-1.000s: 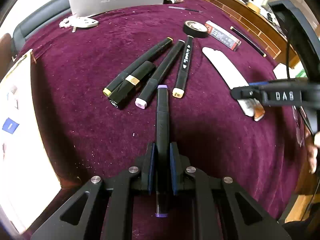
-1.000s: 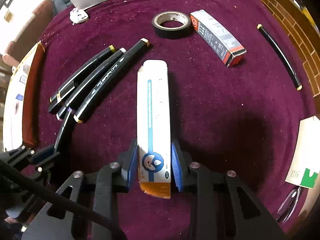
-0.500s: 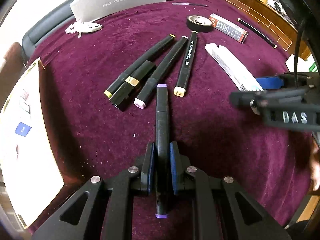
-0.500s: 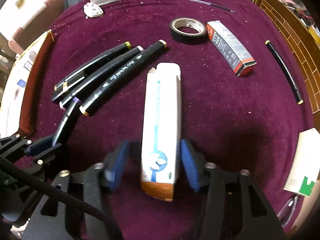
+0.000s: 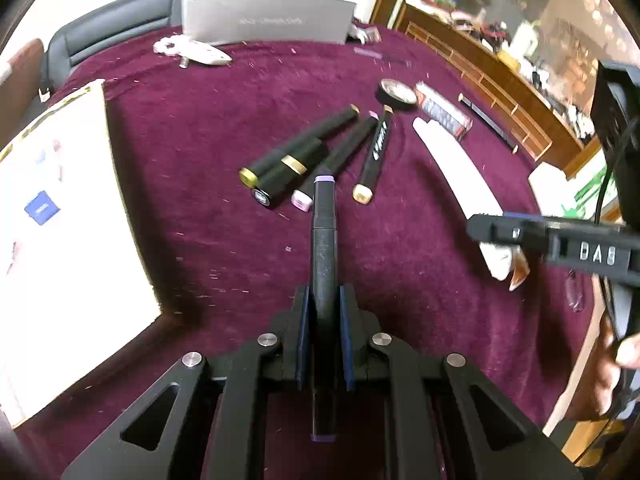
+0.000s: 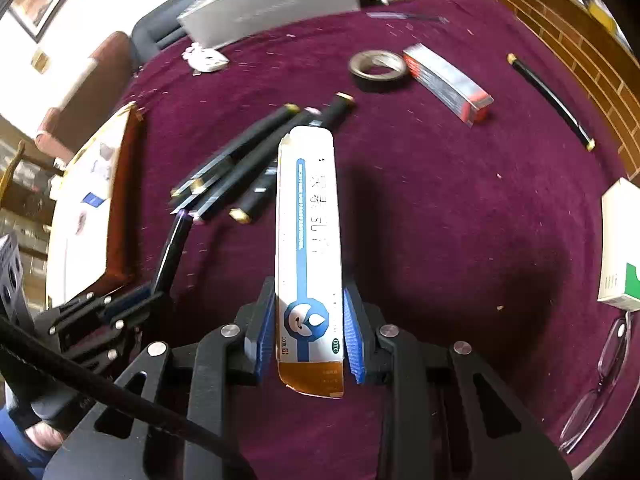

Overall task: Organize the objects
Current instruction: 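Carry the marker and cream box over the tray with both grippers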

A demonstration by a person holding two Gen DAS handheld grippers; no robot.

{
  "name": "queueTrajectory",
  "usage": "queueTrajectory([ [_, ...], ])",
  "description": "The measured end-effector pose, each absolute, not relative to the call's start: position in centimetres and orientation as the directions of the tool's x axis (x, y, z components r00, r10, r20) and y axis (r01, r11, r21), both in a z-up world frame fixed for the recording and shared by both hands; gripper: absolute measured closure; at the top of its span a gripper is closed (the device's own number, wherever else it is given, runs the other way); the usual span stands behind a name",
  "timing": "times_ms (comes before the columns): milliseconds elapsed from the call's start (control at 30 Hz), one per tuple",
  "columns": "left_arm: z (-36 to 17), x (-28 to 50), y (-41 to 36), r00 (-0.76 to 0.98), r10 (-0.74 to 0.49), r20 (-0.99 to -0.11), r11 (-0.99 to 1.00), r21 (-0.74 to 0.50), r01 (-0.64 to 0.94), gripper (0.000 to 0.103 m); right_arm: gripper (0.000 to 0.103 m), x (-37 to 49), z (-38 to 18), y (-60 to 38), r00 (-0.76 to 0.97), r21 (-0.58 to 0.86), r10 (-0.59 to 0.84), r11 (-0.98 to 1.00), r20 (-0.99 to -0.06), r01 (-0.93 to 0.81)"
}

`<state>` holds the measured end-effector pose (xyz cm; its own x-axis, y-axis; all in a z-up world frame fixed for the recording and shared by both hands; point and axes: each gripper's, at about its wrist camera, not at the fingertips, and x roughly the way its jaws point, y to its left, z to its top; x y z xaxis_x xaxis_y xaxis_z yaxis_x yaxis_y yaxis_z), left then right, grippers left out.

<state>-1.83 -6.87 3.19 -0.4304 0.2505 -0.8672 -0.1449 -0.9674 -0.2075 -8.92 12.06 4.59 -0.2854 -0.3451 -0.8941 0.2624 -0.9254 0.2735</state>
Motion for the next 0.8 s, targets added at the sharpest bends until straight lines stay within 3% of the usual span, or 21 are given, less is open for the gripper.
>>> queueTrajectory([
  [367,6.9,0.4,-14.9,-0.529,0.199,-0.825,-0.972,-0.234,-0.001,0.092,0.075,-8.4,7.5,2.2,-0.216,0.336,-0.458,-0.837,-0.863,0.431],
  [800,5.9,3.6,-27.0,-0.559,0.055,-0.828,-0.917,-0.263,0.299,0.091,0.075,-6.5,7.7,-10.6,-0.071,0.346,-0.490,-0.702,-0.869,0.623],
])
